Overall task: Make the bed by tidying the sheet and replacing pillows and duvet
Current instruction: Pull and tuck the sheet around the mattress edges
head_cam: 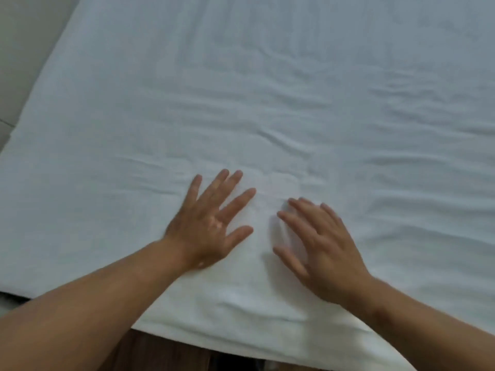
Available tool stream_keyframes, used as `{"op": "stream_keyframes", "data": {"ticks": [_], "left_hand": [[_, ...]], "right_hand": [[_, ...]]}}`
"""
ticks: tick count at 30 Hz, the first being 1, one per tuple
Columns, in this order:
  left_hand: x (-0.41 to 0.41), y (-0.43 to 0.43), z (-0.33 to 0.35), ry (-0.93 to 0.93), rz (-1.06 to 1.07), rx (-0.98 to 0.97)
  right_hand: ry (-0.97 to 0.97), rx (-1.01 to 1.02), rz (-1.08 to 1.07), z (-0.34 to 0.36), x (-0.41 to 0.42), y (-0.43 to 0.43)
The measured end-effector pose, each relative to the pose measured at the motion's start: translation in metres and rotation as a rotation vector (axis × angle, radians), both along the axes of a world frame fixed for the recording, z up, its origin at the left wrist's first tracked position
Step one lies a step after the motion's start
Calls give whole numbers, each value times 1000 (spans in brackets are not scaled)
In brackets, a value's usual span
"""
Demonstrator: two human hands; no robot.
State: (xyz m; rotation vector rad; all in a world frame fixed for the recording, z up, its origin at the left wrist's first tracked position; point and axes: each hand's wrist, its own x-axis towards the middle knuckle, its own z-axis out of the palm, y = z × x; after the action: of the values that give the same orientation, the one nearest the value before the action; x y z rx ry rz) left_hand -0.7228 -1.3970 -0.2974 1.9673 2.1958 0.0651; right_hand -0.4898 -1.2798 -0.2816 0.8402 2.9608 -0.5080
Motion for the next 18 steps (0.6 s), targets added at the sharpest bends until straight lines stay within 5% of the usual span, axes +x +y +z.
{"op": "stream_keyframes", "data": {"ticks": [5,8,13,15,18], "left_hand": [[24,127,-4,40,269,-133],[81,93,-16,133,39,-88],[131,13,0,-153,-490,18],[126,49,4,-226,-403,98],[135,158,16,-150,-103,38]], "right_hand": [[-236,85,-288,-7,-33,120],[-247,117,-267,-27,23,88],[-132,-23,-112,0,126,13],[-30,31,-60,7,143,42],[-126,129,-304,13,143,134]]}}
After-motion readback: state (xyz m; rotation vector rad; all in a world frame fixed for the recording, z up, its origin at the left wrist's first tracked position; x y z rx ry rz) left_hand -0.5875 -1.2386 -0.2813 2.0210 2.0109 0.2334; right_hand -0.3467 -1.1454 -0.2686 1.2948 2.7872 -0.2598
